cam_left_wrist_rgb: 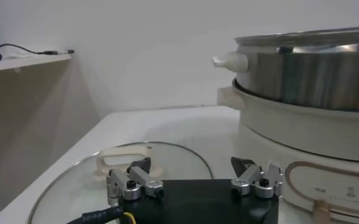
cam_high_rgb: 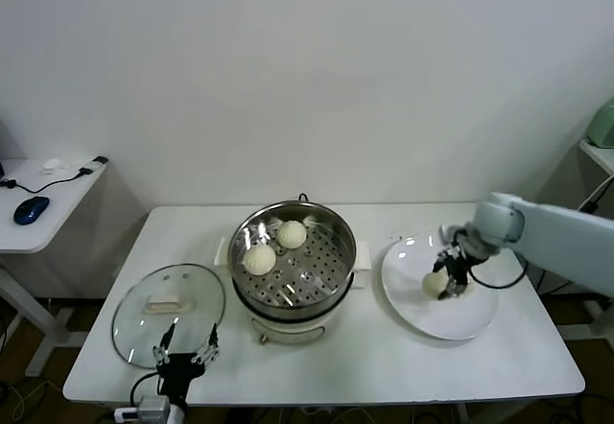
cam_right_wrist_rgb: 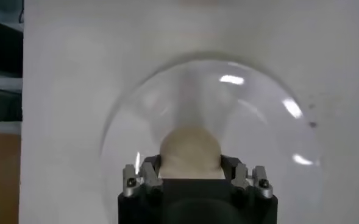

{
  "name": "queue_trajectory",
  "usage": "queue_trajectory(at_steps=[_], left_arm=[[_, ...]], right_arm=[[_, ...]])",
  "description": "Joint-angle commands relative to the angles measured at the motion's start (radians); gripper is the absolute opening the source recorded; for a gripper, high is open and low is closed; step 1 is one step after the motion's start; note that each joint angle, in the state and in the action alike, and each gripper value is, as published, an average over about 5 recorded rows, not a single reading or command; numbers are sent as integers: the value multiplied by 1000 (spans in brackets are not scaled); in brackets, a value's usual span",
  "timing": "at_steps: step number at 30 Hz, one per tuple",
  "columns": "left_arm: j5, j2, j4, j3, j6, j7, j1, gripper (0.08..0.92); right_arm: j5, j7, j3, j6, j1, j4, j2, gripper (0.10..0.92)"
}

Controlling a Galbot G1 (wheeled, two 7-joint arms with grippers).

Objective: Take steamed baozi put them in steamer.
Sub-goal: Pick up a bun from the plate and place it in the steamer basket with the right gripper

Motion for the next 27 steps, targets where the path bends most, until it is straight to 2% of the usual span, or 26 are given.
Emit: queue_trajectory(at_steps=[1, 11, 17, 27], left_arm=[[1, -2, 4, 3, -1, 0, 0, 823], [-4, 7, -11, -5, 5, 1, -2, 823], [-8, 4, -15, -8, 5, -4, -5, 823], [-27, 3, -39, -28, 4, -7, 7, 823]], right_arm=[[138, -145, -138, 216, 452, -2, 229, 662], [100, -170, -37, 560, 419, 148, 539, 662], [-128, -143, -23, 760, 266, 113, 616, 662], [-307, -54, -3, 791, 82, 80, 625, 662]])
